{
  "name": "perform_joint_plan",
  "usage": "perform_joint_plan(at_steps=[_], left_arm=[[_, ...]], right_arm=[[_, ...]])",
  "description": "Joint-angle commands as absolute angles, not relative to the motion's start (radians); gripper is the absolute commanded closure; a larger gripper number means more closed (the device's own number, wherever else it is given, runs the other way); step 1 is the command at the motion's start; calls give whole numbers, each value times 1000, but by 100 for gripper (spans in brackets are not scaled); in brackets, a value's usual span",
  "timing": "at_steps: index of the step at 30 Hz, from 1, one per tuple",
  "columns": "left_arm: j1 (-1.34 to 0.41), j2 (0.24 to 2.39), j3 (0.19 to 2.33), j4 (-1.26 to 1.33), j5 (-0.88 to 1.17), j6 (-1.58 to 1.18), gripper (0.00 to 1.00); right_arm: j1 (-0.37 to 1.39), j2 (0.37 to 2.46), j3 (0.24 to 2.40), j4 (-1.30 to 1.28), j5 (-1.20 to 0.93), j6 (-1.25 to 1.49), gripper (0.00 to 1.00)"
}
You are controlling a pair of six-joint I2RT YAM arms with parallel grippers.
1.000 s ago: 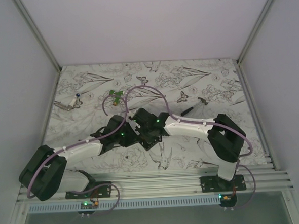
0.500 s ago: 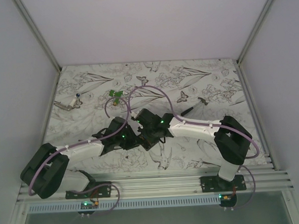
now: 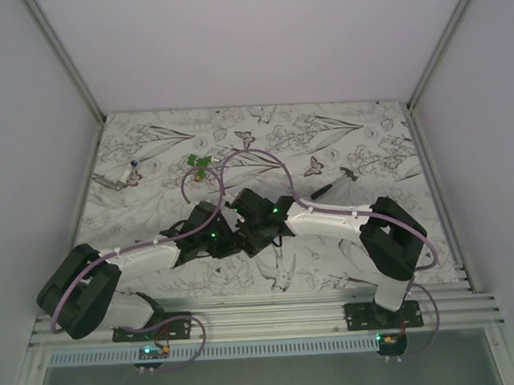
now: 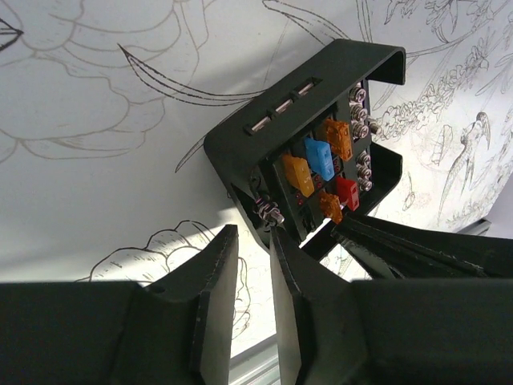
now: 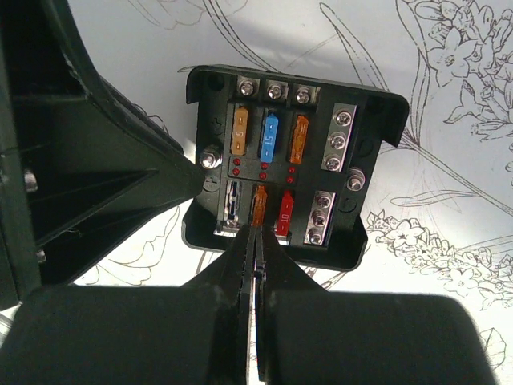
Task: Snap on the fuse box
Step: Install the fuse at the fuse box base.
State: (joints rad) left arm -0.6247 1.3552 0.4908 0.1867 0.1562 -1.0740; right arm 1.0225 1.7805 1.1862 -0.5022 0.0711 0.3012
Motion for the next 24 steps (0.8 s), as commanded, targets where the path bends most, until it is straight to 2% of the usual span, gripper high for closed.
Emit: perform_joint_plan(at_steps=[1, 11, 16, 24], left_arm=[[-638, 1365, 502, 185, 143, -1075, 75], [-643, 1384, 508, 188, 133, -1079, 75], [-642, 1385, 503, 190, 126, -1087, 75], [-643, 1393, 509, 190, 133, -1083, 75]], right_arm=[[1022, 1813, 1191, -499, 60, 313, 100], [1022, 1771, 1166, -515, 92, 322, 100], [1022, 1711, 1166, -488, 112, 329, 91], [1020, 1726, 1181, -457, 121, 343, 89]])
